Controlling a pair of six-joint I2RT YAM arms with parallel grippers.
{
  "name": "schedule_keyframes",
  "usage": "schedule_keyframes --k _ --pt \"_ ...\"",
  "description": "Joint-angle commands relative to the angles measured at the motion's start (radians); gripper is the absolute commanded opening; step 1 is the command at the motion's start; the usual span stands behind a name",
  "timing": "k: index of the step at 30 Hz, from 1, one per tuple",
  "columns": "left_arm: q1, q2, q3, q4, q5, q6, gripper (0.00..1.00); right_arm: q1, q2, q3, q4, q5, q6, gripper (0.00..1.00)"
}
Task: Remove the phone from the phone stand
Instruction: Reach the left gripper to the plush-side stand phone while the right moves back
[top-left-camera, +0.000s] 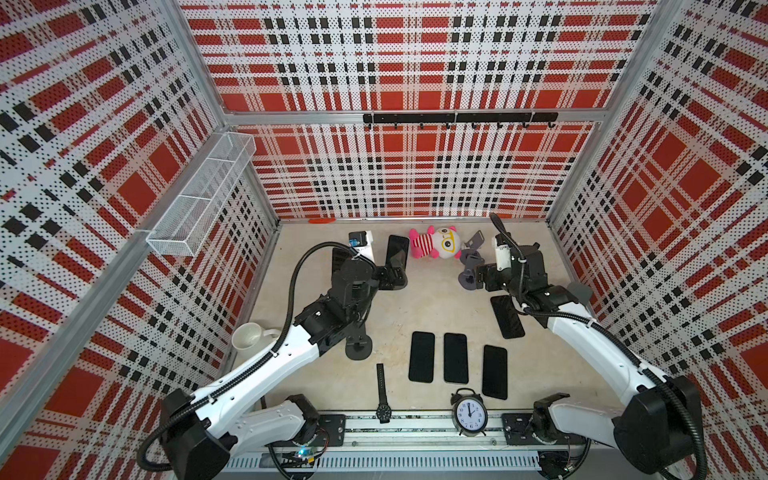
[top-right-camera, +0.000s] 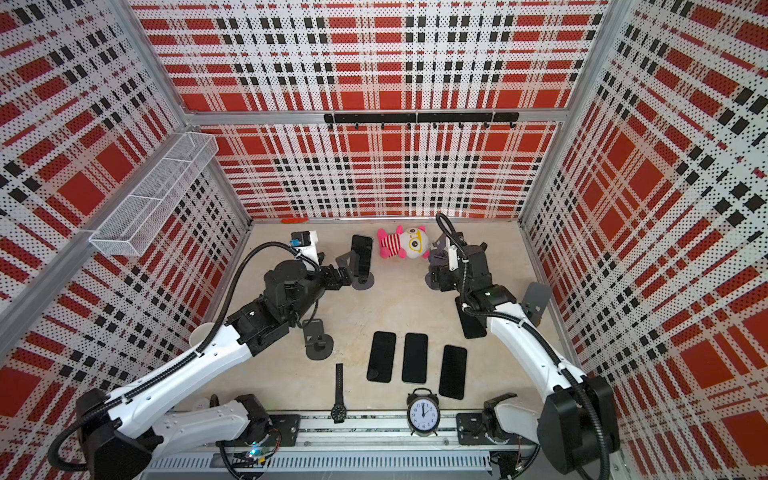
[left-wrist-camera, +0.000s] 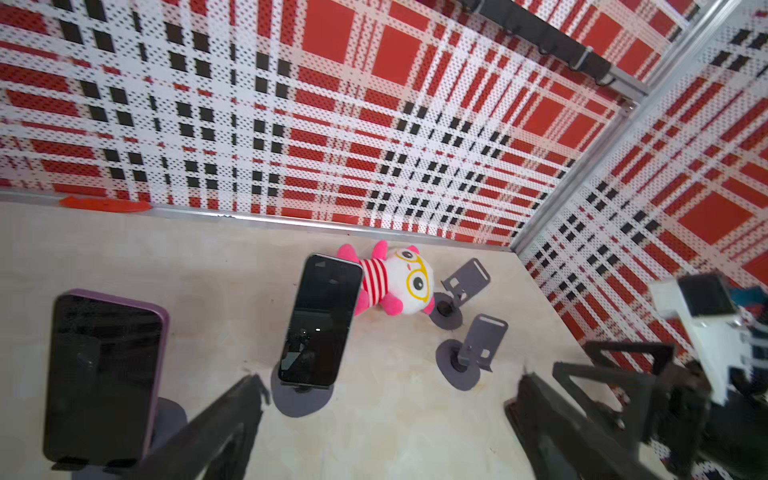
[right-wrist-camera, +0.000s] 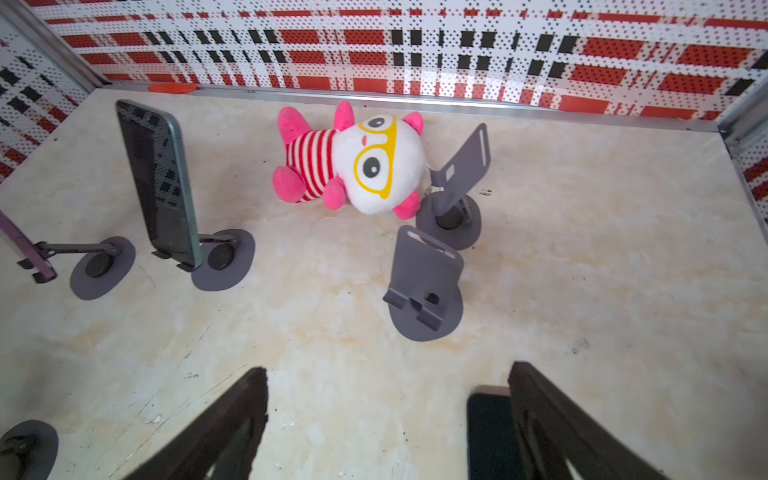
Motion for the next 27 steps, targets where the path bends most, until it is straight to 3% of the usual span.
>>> schedule_keyframes --k 1,6,11,16,20,27 --pt "0.053 -0.004 0.009 -0.017 0.097 -0.01 0.98 0.042 -0.039 -0.018 0.089 0.064 -0.007 1.0" --pt "0.104 0.065 0.044 0.016 0.153 -0.023 0.98 0.113 -0.09 -0.141 0.262 0.068 -0.006 1.0" --pt "0.144 0.167 0.124 -0.016 0.151 -0.032 0.98 0.143 -0.126 -0.318 0.518 -0.026 -0.025 1.0" --pt "0.177 0.29 0.233 -0.087 0.166 -0.026 0.98 0.156 -0.069 -0.441 0.753 -0.185 -0.008 1.0" --pt "0.205 0.389 0.367 -0.193 0.233 0.007 0.98 0.16 -0.033 -0.472 0.817 -0.239 0.015 1.0" --pt "0.21 0.575 0.625 -0.45 0.234 0.149 0.98 0.169 0.044 -0.515 0.906 -0.234 0.009 1.0"
